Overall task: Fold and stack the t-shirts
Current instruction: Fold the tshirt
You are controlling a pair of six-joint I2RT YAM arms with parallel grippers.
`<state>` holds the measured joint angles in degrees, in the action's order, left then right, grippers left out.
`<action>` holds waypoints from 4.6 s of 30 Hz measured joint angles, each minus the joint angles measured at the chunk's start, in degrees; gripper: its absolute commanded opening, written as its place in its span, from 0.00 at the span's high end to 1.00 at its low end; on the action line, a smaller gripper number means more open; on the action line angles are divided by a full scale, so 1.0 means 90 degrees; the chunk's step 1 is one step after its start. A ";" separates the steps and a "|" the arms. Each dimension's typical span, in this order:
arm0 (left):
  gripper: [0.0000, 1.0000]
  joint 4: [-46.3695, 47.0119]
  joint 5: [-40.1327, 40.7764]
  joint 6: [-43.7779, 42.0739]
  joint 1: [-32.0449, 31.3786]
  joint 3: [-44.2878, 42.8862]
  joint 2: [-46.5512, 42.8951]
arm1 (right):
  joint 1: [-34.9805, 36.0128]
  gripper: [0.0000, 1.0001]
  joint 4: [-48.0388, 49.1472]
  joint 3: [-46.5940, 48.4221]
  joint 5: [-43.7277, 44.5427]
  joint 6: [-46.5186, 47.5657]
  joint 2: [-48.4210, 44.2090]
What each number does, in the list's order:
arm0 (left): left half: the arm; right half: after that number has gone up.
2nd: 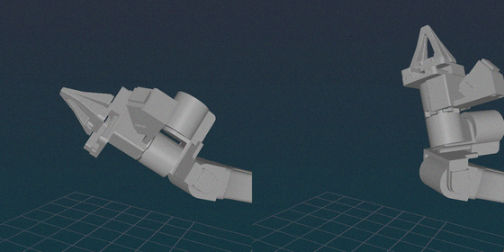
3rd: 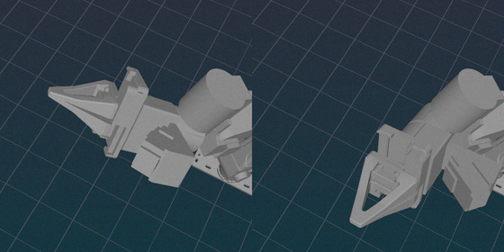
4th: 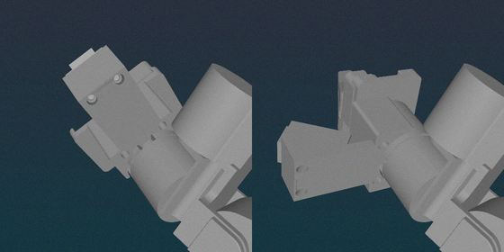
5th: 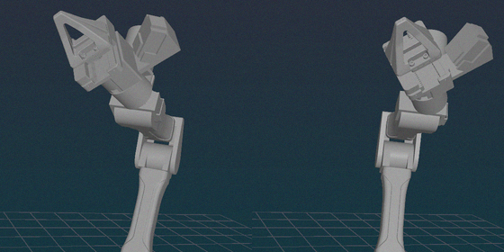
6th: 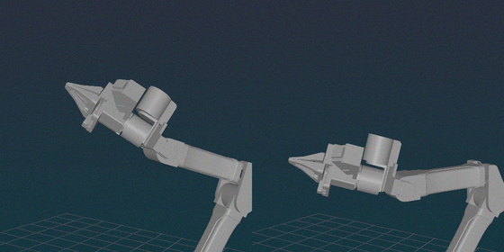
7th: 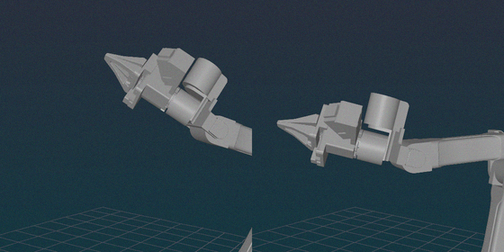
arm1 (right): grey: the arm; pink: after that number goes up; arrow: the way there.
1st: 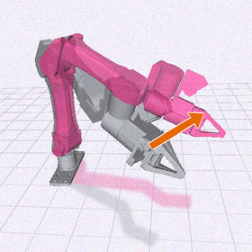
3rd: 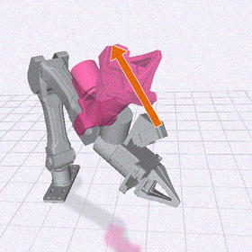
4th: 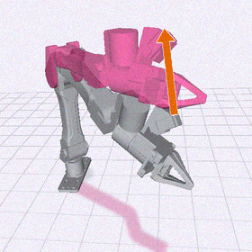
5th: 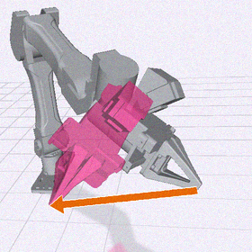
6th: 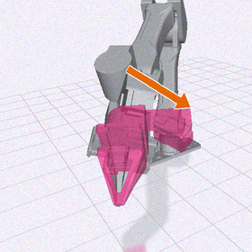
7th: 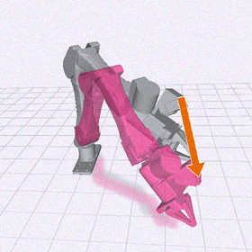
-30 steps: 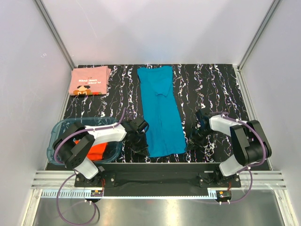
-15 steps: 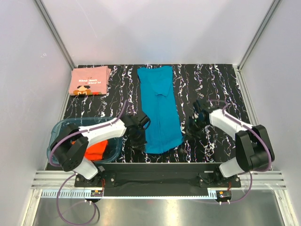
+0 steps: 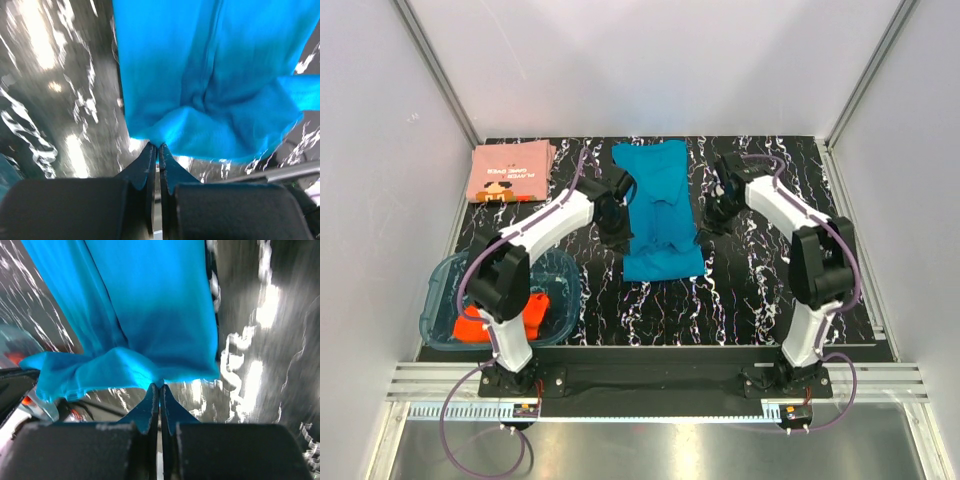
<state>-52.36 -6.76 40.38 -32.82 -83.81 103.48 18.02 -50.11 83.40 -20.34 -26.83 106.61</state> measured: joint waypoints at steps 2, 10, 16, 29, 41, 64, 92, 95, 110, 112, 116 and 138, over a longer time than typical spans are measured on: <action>1.00 -0.0134 -0.0024 -0.0192 0.0223 -0.0447 0.0321 | -0.0061 1.00 -0.0073 0.0566 0.0034 0.0097 0.0413; 1.00 -0.0406 -0.0107 -0.0719 0.0957 -0.2021 0.1583 | -0.0306 1.00 -0.0362 0.2538 0.0078 0.0437 0.1875; 0.98 -0.0464 -0.0291 -0.0930 0.1112 -0.2548 0.2212 | -0.0447 1.00 -0.0423 0.2999 -0.0039 0.0486 0.2492; 0.96 -0.0454 -0.0515 -0.1037 0.1239 -0.3065 0.2684 | -0.0493 1.00 -0.0425 0.3451 -0.0199 0.0493 0.2965; 0.91 -0.0359 -0.0566 -0.1020 0.1375 -0.3359 0.2829 | -0.0690 1.00 -0.0430 0.3908 -0.0379 0.0481 0.3225; 0.44 -0.0291 -0.0605 -0.0986 0.1647 -0.4291 0.3385 | -0.0840 0.63 -0.0534 0.5600 -0.0823 0.0117 0.4444; 0.66 0.1695 -0.2363 -0.1287 0.0750 0.0085 0.1229 | -0.0702 0.99 0.0512 0.0988 -0.1734 0.0461 0.1865; 0.66 0.1739 -0.2290 -0.1309 0.0792 0.0192 0.1236 | -0.0738 1.00 0.0794 0.0520 -0.1753 0.0461 0.1865; 0.70 0.1787 -0.2008 -0.1581 0.0758 0.1234 0.1022 | -0.1005 0.98 0.1443 -0.0988 -0.1875 0.0386 0.1379; 0.70 0.1812 -0.2006 -0.1600 0.0750 0.1484 0.0845 | -0.1008 0.97 0.1460 -0.1287 -0.1872 0.0359 0.1195; 0.71 0.1722 -0.1977 -0.1685 0.0651 0.1926 0.0493 | -0.0986 0.95 0.1486 -0.1979 -0.1860 0.0345 0.0746; 0.63 0.2132 -0.3223 -0.1508 0.0464 0.1020 0.0311 | 0.0333 0.92 0.1110 -0.0250 -0.2334 0.0304 0.1090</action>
<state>-33.17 -35.77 26.81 -28.64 -74.63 106.28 21.02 -40.12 81.14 -41.34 -24.10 116.42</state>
